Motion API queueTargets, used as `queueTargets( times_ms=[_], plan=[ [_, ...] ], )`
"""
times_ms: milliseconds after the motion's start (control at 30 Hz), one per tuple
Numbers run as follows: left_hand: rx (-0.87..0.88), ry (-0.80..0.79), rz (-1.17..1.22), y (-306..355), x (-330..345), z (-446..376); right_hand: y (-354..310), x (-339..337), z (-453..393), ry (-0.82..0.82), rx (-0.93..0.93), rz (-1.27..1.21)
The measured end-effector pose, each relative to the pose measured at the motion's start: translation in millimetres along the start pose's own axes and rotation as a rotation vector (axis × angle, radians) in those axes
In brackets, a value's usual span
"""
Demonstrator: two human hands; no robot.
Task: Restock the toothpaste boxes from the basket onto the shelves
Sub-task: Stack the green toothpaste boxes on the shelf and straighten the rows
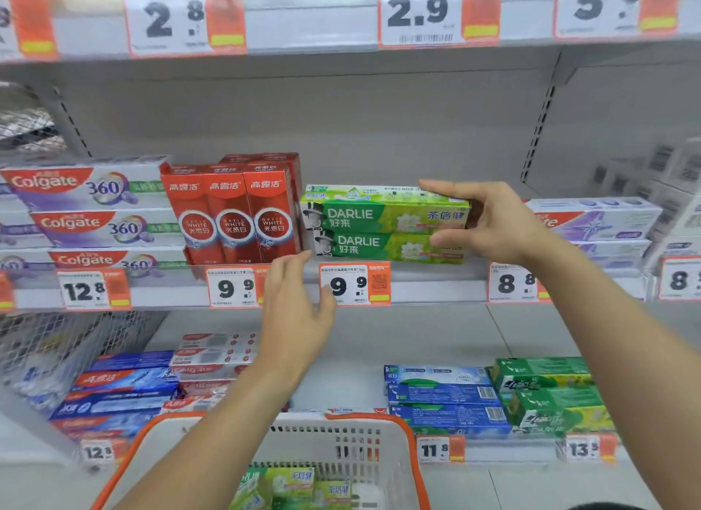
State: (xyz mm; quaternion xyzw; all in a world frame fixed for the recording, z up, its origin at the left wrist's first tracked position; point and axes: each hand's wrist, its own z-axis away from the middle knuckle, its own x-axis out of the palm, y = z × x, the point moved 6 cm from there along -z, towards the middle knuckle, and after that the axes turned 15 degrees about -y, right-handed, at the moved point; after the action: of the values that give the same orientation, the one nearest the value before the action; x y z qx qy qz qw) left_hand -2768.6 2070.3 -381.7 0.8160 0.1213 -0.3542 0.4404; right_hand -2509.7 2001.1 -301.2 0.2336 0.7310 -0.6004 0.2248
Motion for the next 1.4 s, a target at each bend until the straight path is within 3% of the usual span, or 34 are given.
queueTargets(
  times_ms=[267, 567, 800, 1400],
  plan=[
    [0.004, -0.008, 0.003, 2.6, 2.6, 2.5, -0.3, 7.9, -13.6, -0.026, -0.04, 0.037],
    [-0.004, -0.023, 0.02, 1.1, 2.3, 1.1, 9.6, 20.9, -15.9, -0.129, 0.081, 0.094],
    [0.032, -0.026, -0.019, 0.7, 2.0, 0.5, 9.2, 14.7, -17.8, -0.032, 0.226, 0.465],
    [0.012, -0.06, -0.016, 0.8, 0.9, 6.7, 15.3, 23.0, -8.7, -0.043, 0.149, 0.353]
  ],
)
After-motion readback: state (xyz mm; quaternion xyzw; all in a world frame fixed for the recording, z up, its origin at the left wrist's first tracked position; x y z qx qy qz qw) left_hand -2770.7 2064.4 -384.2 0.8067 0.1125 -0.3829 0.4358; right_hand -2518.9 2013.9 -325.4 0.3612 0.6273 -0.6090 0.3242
